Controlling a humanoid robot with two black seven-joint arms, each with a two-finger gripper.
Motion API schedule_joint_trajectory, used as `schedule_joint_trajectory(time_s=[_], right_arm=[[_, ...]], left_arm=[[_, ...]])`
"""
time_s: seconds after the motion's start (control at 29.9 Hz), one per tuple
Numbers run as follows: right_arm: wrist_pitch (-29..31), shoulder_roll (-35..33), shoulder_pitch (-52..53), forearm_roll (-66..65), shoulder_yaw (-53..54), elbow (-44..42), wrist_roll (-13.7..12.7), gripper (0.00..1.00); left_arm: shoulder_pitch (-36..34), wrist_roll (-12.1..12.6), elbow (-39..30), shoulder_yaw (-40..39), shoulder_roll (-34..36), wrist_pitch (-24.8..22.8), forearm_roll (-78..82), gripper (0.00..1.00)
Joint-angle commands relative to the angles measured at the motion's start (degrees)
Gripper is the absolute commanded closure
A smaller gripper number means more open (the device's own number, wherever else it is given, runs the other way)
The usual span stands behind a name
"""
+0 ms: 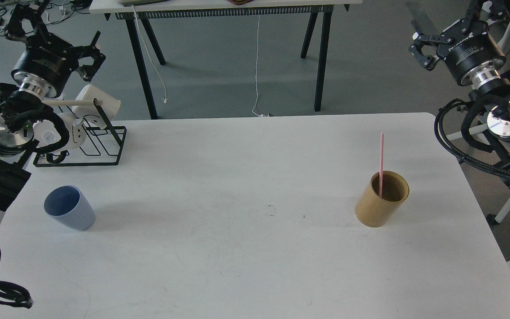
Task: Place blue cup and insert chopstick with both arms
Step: 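Move the left gripper down toward the blue cup, then lower the left gripper beside the blue cup and close on it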
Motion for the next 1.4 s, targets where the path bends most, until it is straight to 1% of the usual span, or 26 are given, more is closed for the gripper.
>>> schedule_joint_trajectory(time_s=[0.0, 0.27, 0.33, 0.37, 0.43, 0.6, 0.67, 0.8, 1.0, 1.07, 1.17, 1.24, 1.3, 1.37], right_arm=[[0.0, -0.2, 0.0, 0.0, -0.2, 0.1, 0.1, 0.0], [0.0, -0.3, 0.2, -0.1, -0.6, 0.1, 0.1, 0.0], [0.0, -0.3, 0.2, -0.2, -0.6, 0.1, 0.1, 0.0], [0.0, -0.3, 0.1, -0.3, -0.6, 0.1, 0.1, 0.0], [0.0, -0.3, 0.1, -0.6, -0.7, 0.1, 0.2, 0.0], [0.0, -0.4, 0.0, -0.7, -0.6, -0.1, 0.3, 0.0], [0.0, -0.6, 0.1, -0.7, -0.6, -0.1, 0.4, 0.0], [0.0, -1.8, 0.0, -0.7, -0.6, -0.2, 0.5, 0.0], [0.0, -2.0, -0.1, -0.7, -0.6, -0.2, 0.6, 0.0], [0.0, -2.1, -0.1, -0.7, -0.5, -0.2, 0.6, 0.0], [0.0, -3.0, -0.1, -0.6, -0.5, 0.0, 0.6, 0.0], [0.0, -3.1, -0.1, -0.6, -0.5, -0.1, 0.6, 0.0], [0.0, -3.1, -0.1, -0.6, -0.5, -0.1, 0.7, 0.0], [0.0, -3.0, -0.1, -0.6, -0.5, -0.1, 0.6, 0.0]], left_arm=[[0.0, -0.3, 0.0, 0.0, 0.0, 0.0, -0.1, 0.0], [-0.2, -0.1, 0.0, -0.2, 0.0, 0.0, -0.1, 0.0], [-0.3, 0.8, -0.3, 0.2, 0.0, 0.0, -0.1, 0.0], [-0.2, 0.9, -1.0, 0.5, 0.0, 0.0, -0.1, 0.0], [-0.1, 1.0, -4.9, 1.6, 1.6, 0.0, 0.2, 0.0], [-0.2, 0.5, -14.1, 6.5, 9.8, 0.0, 7.2, 0.01], [-0.3, 0.9, -18.7, 8.8, 13.9, 0.0, 13.5, 0.01], [-0.2, 0.8, -27.8, 14.1, 22.7, 0.0, 27.4, 0.01], [1.3, 0.3, -40.5, 18.0, 34.4, 0.0, 47.4, 0.03], [2.3, 0.3, -42.3, 18.2, 36.9, 0.0, 51.9, 0.04], [4.6, 0.6, -42.6, 19.2, 39.6, 0.0, 61.8, 0.04], [6.1, 0.2, -42.8, 20.3, 41.8, 2.3, 68.2, 0.04], [7.0, -0.9, -42.8, 21.0, 43.9, 3.0, 71.6, 0.04], [8.1, -3.3, -42.7, 22.4, 44.9, 3.8, 73.2, 0.04]])
